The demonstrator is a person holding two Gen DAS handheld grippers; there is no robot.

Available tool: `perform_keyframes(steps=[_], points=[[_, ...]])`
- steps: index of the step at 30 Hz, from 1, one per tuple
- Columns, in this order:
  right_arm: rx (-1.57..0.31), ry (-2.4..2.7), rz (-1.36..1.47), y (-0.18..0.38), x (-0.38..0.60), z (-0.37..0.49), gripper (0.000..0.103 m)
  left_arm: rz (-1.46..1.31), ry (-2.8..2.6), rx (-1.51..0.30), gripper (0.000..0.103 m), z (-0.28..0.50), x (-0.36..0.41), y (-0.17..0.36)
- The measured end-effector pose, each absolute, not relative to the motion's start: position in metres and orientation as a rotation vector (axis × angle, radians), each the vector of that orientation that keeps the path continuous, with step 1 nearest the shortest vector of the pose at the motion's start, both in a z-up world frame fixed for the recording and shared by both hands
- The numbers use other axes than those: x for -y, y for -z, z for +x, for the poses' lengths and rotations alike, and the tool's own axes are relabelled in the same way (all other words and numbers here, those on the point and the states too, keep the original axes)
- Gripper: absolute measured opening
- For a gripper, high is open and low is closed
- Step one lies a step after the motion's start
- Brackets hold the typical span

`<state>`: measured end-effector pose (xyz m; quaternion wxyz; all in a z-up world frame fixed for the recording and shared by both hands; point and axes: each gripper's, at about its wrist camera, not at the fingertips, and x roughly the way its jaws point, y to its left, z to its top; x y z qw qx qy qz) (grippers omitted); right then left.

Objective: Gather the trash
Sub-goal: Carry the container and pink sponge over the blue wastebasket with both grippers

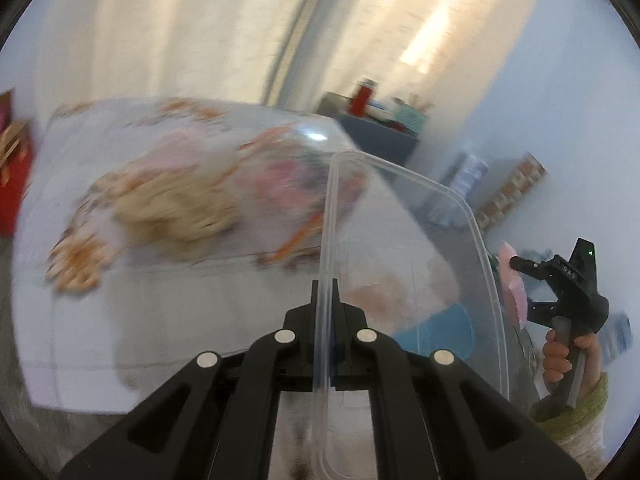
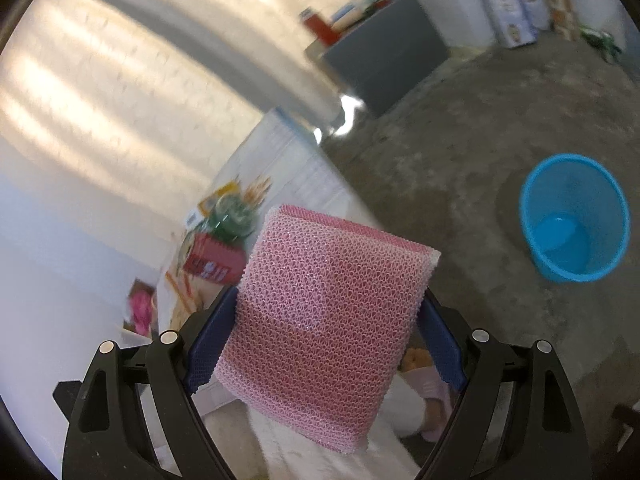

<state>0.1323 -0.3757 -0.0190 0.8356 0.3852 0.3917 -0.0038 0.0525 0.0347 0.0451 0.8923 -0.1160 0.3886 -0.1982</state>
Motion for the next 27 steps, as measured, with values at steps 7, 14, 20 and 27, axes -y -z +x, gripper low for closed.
perform_keyframes(steps=[7, 14, 20, 27], points=[[-0.749, 0.133, 0.916, 0.038, 0.443, 0.081, 0.081, -0.058, 0.597, -0.800, 0.002, 0.087, 0.080, -0.068], [-0.690, 0.263, 1.021, 0.068, 0.503, 0.040, 0.081, 0.175, 0.762, -0.868, 0.002, 0.127, 0.237, -0.056], [-0.678, 0.334, 1.093, 0.099, 0.540, 0.020, 0.081, 0.367, 0.809, -1.048, 0.002, 0.163, 0.362, 0.001], [-0.736, 0.391, 1.179, 0.151, 0.579, 0.030, 0.081, 0.621, 0.717, -1.159, 0.002, 0.190, 0.471, 0.083]])
